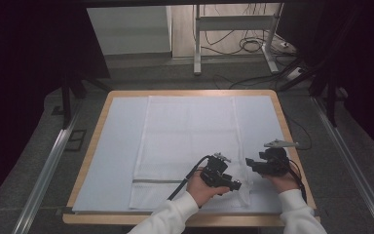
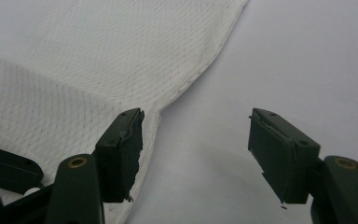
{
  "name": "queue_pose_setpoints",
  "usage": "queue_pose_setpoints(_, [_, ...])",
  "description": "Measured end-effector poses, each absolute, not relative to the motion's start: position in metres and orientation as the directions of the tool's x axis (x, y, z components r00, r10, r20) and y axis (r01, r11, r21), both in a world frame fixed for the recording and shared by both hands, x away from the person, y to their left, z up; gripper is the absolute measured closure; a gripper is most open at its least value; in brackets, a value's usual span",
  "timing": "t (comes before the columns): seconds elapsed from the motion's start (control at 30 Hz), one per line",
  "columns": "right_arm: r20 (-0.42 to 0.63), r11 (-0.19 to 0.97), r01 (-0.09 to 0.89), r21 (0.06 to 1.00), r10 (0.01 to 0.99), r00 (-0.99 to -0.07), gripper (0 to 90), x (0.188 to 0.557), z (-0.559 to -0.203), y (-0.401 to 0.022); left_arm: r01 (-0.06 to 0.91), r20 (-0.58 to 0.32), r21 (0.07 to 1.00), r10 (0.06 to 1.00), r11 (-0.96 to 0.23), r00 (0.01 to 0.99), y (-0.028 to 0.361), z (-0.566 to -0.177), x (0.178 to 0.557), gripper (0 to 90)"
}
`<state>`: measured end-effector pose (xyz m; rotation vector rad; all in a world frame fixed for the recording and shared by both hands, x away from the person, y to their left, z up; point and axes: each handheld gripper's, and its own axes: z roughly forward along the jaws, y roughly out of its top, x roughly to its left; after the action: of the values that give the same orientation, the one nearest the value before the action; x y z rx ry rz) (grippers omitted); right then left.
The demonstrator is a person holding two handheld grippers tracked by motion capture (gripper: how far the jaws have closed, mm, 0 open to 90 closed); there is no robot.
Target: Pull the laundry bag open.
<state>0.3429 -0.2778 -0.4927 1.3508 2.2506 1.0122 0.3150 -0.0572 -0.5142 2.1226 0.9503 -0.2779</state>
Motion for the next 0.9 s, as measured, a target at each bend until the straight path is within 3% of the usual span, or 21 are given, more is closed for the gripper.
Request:
queue_pose_setpoints(0.3, [0.076,0.3,0.633,0.714,0.865,-0.496,34.4,0.3428,-0.4926,-0.2784,0.712,-0.47,0.563,0.546,-0.42,0.694,-0.0623,-0.5177,0.3166,52.2])
queue_pose_setpoints(0.9, [0.078,0.296,0.638,0.711,0.869,-0.489,34.3,0.3432,-0.4925,-0.2792,0.697,-0.421,0.583,0.577,-0.418,0.699,-0.0649,-0.5218,0.3177,68.1])
